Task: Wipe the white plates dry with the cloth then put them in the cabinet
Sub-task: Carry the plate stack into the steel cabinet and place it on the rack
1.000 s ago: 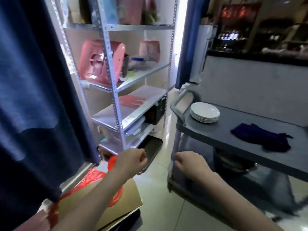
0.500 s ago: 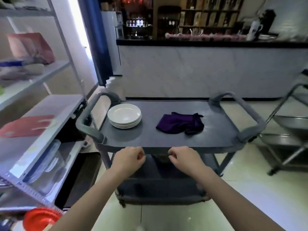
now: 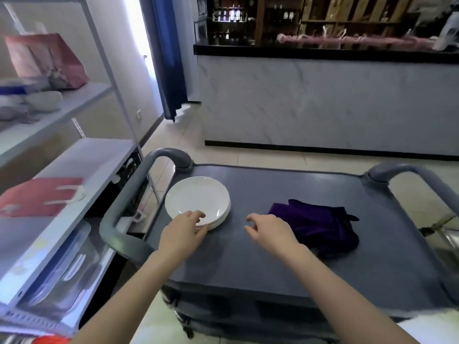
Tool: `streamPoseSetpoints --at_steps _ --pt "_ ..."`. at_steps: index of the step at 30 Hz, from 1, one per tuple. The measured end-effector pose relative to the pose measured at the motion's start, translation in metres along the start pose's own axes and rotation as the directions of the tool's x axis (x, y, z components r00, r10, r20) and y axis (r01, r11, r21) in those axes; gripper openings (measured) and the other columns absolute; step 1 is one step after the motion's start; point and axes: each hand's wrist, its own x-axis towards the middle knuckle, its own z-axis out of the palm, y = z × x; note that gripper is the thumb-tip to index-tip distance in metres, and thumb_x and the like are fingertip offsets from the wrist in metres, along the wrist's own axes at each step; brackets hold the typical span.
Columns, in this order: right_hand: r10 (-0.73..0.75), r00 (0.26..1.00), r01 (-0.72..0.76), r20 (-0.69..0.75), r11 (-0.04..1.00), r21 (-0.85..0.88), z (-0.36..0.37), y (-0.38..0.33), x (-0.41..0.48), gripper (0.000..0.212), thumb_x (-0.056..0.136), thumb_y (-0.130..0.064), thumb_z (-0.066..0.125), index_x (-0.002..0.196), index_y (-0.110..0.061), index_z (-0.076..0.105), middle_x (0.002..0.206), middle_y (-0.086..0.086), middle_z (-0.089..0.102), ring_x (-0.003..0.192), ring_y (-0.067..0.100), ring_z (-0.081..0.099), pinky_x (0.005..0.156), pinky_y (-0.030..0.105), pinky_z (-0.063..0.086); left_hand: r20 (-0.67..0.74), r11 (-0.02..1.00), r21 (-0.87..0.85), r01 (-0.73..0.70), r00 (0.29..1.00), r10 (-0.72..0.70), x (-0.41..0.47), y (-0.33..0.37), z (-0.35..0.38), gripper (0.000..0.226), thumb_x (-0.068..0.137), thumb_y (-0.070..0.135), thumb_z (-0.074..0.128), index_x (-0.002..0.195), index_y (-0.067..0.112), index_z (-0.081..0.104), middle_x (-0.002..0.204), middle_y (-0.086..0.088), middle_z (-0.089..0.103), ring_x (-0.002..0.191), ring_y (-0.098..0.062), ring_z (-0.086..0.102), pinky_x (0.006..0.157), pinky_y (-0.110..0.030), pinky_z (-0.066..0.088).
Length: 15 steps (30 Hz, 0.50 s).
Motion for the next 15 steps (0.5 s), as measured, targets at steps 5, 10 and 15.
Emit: streamPoseSetpoints --at_steps 5,10,15 --pt "-0.057 0.996 0.053 0.062 0.996 0.068 0.011 -0.004 0.073 0.046 0.098 -0.053 0.042 0.136 -0.027 0.046 0.123 0.002 0.061 0.113 0.027 0.058 0.084 0.042 0.051 -0.044 0.994 -0.003 0.105 0.994 -0.105 0.042 -0.028 0.009 0.045 0.094 0.035 0.059 0.136 0.019 0.054 0.139 -0.004 0.050 0.130 -0.024 0.042 0.102 -0.037 0.040" --pt "-0.092 0.984 0.062 0.152 0.979 0.194 0.032 -0.005 0.136 0.073 0.093 -0.058 0.049 0.154 -0.034 0.015 0.149 0.002 0.035 0.131 0.027 0.040 0.094 0.045 0.045 -0.030 0.959 -0.026 0.283 0.958 -0.284 0.070 -0.047 0.018 0.067 0.089 0.042 0.066 0.148 0.025 0.039 0.160 -0.011 0.019 0.145 -0.032 0.019 0.117 -0.042 0.022" --pt "-0.146 0.950 0.050 0.276 0.944 0.327 0.056 0.002 0.181 0.078 0.091 -0.059 0.052 0.154 -0.046 0.007 0.160 0.009 0.016 0.143 0.034 0.026 0.112 0.048 0.034 0.102 0.866 -0.207 0.456 0.890 -0.444 0.085 -0.069 0.033 0.079 0.085 0.040 0.072 0.152 0.032 0.029 0.161 -0.010 0.009 0.146 -0.031 0.021 0.118 -0.040 0.019"
